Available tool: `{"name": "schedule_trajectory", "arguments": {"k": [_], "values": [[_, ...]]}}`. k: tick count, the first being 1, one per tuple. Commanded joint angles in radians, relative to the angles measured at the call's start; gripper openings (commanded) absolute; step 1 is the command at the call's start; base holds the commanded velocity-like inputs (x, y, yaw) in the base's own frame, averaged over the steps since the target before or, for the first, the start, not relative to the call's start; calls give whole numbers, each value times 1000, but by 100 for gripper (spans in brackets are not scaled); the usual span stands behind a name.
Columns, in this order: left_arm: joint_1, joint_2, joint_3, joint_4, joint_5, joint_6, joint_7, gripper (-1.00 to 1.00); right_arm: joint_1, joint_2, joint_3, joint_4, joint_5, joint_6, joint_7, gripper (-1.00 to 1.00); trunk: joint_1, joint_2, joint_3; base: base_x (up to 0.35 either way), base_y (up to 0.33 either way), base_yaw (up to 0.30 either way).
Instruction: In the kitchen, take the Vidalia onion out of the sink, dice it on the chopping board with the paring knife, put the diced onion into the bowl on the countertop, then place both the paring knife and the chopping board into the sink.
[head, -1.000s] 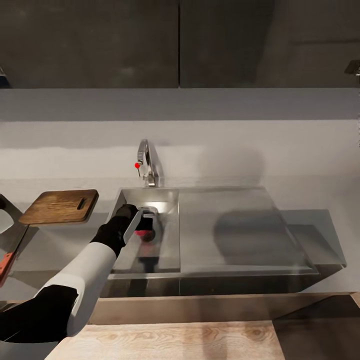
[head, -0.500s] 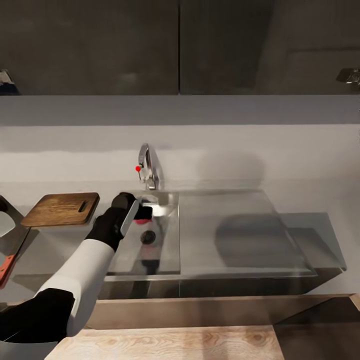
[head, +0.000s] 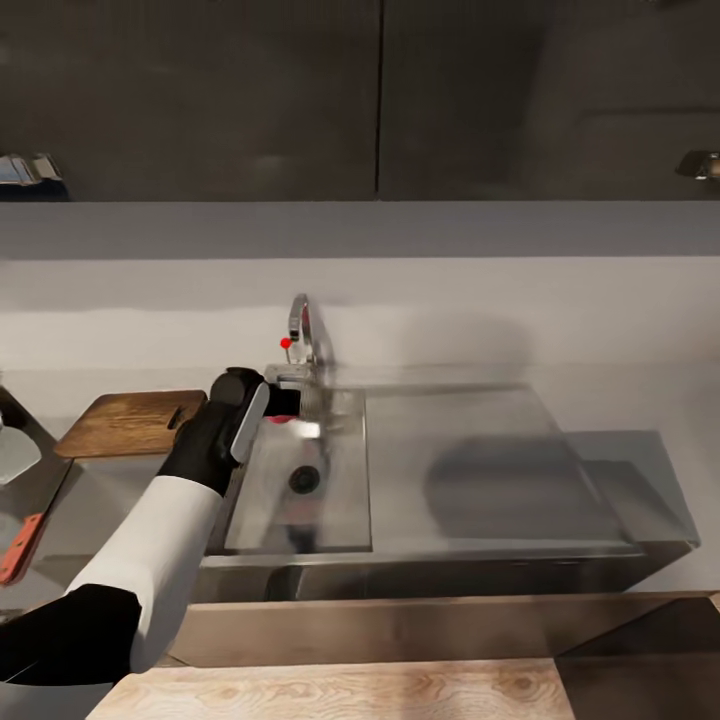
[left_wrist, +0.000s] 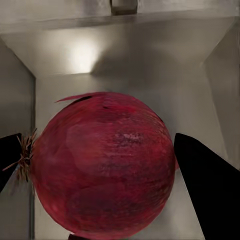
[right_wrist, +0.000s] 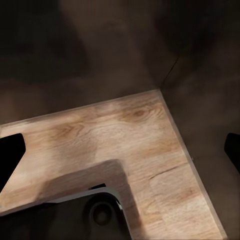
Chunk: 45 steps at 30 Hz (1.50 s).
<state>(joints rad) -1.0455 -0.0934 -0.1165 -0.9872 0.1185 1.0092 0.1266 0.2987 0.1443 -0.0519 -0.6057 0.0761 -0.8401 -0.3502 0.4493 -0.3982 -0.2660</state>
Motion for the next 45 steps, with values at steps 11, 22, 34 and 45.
{"name": "schedule_trajectory", "arguments": {"k": [11, 22, 34, 45], "values": [[-1, 24, -2, -39, 13, 5, 9, -100, 0, 1, -5, -2, 8, 1, -3, 100, 1, -2, -1, 0, 293, 0], [-1, 27, 0, -55, 13, 5, 8, -100, 0, 1, -3, -2, 8, 1, -3, 100, 1, -2, -1, 0, 299, 0], [-1, 27, 0, -63, 14, 5, 8, -100, 0, 1, -3, -2, 8, 2, -3, 100, 1, -2, -1, 0, 300, 118], [-1, 26, -1, -52, 15, 5, 8, -100, 0, 1, -3, 4, 8, 3, -3, 100, 1, -2, -1, 79, 260, 116]]}}
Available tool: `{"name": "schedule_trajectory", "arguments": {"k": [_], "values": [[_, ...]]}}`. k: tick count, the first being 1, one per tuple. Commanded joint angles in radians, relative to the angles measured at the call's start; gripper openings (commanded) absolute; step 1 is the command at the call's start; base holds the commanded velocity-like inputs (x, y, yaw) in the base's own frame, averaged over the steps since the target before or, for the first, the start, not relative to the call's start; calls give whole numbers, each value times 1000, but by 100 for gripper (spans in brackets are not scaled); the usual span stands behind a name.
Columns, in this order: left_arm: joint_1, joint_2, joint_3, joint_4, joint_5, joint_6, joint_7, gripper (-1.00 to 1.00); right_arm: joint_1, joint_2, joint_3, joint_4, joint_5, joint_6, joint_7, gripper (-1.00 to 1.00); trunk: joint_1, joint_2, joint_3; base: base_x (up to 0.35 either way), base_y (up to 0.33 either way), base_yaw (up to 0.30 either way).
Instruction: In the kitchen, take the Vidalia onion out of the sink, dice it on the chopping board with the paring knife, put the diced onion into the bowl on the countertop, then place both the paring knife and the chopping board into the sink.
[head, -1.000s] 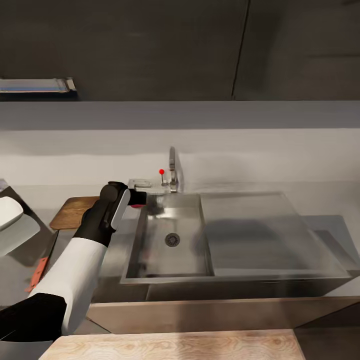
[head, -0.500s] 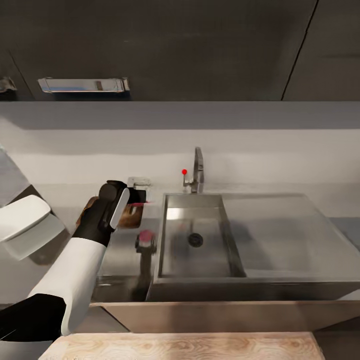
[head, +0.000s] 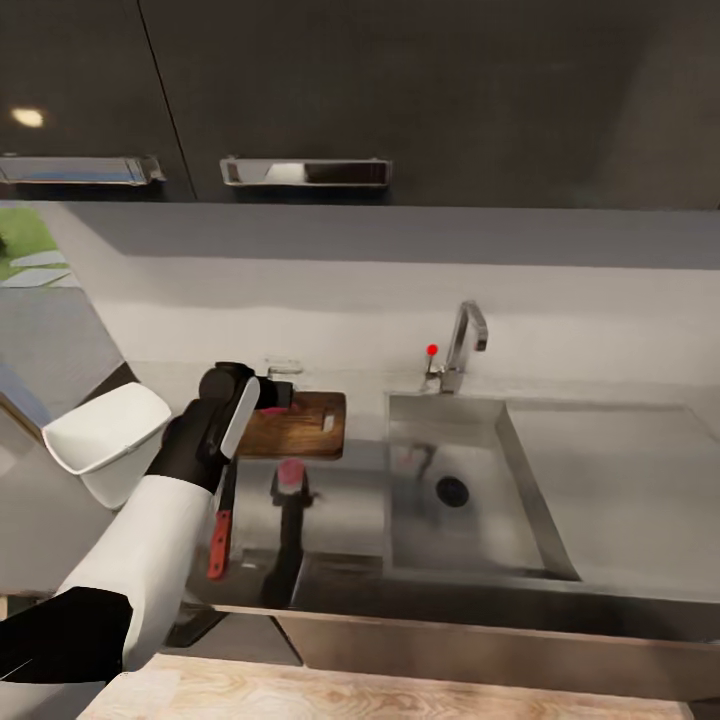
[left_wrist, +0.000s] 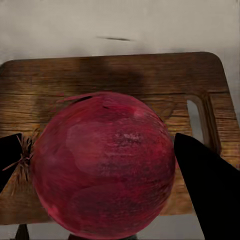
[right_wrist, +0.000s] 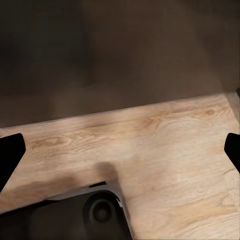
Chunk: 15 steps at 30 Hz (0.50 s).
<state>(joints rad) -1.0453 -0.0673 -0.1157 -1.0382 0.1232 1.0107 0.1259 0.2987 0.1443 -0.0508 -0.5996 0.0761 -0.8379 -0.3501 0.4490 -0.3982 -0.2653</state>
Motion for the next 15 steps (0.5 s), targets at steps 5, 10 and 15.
{"name": "schedule_trajectory", "arguments": {"k": [5, 10, 15], "values": [[-1, -1, -3, 27, 10, 3, 9, -100, 0, 1, -6, -2, 8, 0, -3, 100, 1, -2, -2, 167, 77, 3], [-1, -4, -6, 52, 10, 3, 9, -100, 0, 1, -6, -2, 8, 0, -3, 100, 1, -2, -2, 30, 10, 0], [-1, -11, -7, 88, 10, 2, 9, -100, 0, 1, -6, -2, 8, 0, -3, 100, 1, -2, -2, 4, 1, 0]]}}
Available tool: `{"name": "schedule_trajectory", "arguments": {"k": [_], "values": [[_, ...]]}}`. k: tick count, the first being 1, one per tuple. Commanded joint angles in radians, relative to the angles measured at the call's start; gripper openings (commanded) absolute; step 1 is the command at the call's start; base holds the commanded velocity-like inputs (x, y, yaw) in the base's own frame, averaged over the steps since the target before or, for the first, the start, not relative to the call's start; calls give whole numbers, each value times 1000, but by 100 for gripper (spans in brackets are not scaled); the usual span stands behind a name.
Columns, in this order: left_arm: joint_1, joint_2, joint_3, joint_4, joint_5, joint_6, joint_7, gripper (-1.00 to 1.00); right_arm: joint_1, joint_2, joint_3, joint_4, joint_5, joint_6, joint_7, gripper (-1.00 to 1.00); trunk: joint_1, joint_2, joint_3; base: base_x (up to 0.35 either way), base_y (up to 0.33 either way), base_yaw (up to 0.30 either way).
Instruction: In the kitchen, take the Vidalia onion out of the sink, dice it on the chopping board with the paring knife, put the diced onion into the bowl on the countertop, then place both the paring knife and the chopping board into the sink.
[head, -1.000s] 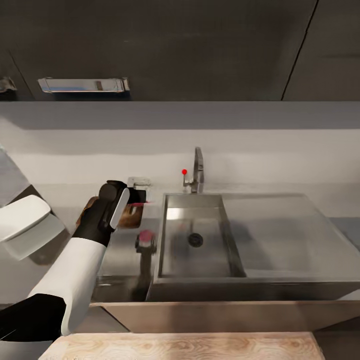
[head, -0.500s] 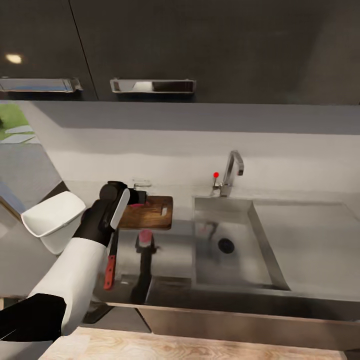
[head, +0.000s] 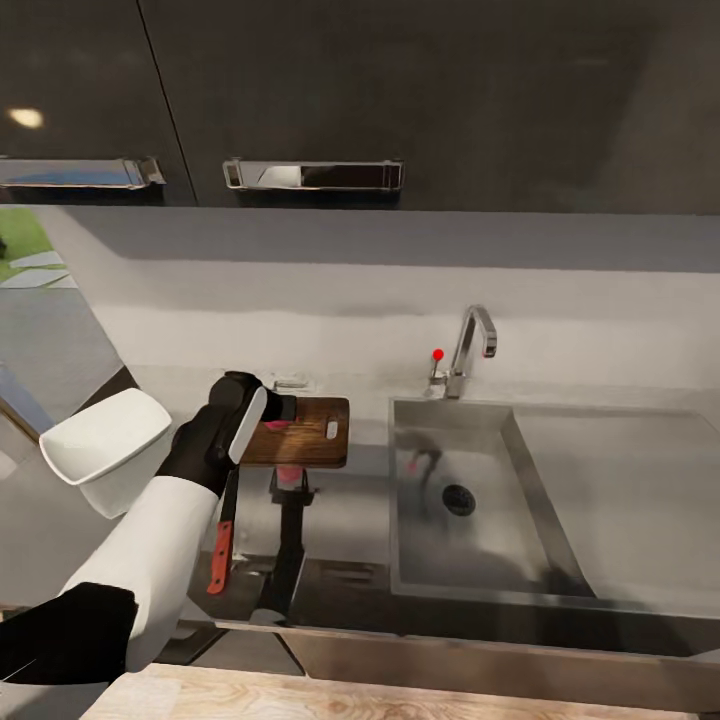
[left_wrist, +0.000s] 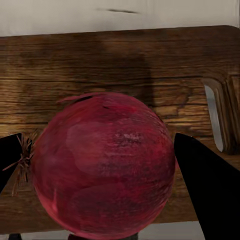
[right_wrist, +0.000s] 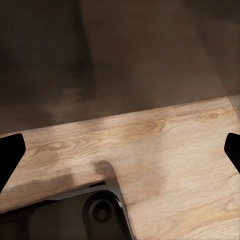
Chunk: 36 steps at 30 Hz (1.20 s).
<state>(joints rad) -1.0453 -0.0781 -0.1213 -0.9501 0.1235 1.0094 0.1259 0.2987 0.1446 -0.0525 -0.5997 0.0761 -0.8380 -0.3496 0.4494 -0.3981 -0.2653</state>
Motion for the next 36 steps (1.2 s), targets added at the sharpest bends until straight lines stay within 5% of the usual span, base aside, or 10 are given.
{"name": "schedule_trajectory", "arguments": {"k": [1, 36], "values": [[-1, -1, -2, 3, 10, 3, 9, -100, 0, 1, -4, -2, 8, 0, -3, 100, 1, -2, -2, 0, 0, 0], [-1, 1, -2, 49, 10, 1, 9, -100, 0, 1, -3, -2, 8, -1, -3, 100, 1, -2, -2, 42, 0, 0]]}}
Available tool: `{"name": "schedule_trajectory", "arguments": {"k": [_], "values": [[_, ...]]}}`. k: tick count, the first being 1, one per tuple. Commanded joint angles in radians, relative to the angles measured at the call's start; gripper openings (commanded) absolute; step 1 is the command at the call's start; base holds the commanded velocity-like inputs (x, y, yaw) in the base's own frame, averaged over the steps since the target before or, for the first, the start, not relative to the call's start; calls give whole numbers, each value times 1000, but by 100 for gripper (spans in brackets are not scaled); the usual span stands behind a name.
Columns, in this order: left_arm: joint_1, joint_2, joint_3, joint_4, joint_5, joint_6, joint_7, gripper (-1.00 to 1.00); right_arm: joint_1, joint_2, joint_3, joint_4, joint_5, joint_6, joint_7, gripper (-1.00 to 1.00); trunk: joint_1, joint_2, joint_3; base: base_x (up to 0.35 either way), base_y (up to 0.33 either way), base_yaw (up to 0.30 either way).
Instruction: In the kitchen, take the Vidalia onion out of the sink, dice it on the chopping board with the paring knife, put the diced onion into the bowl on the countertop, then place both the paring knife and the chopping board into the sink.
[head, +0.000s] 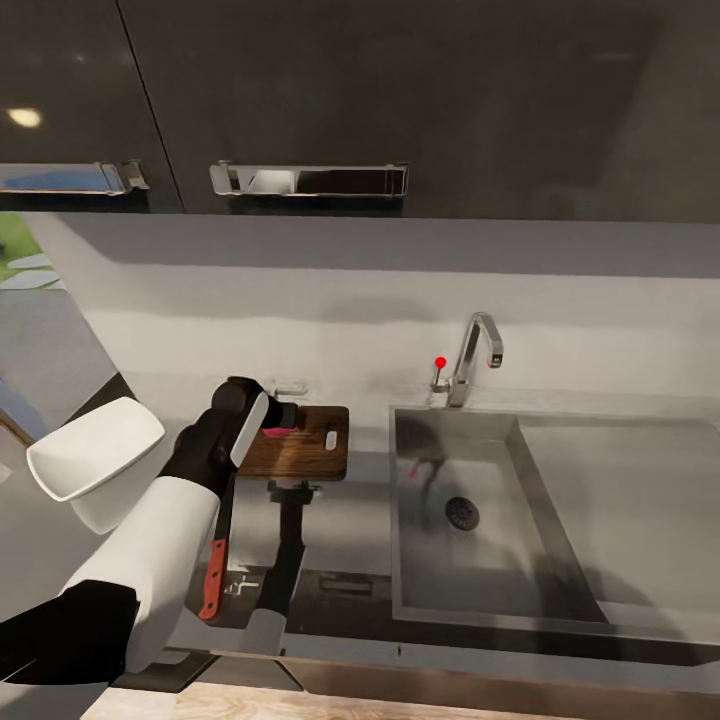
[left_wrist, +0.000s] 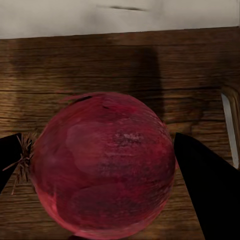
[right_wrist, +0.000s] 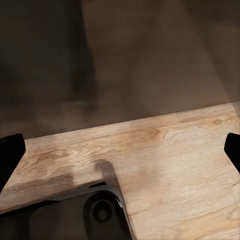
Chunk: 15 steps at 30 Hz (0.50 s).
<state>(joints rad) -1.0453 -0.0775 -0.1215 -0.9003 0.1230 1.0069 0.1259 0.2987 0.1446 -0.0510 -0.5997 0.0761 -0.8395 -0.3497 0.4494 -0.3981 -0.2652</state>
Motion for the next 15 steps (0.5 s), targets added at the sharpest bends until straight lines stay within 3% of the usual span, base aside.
{"name": "schedule_trajectory", "arguments": {"k": [1, 15], "values": [[-1, 0, -2, 1, 10, 3, 9, -100, 0, 1, -4, -2, 8, 0, -3, 100, 1, -2, -2, 0, 0, 0], [-1, 0, -1, 32, 10, 0, 9, -100, 0, 2, -4, -2, 8, 0, -3, 100, 1, -2, -2, 0, 0, 0]]}}
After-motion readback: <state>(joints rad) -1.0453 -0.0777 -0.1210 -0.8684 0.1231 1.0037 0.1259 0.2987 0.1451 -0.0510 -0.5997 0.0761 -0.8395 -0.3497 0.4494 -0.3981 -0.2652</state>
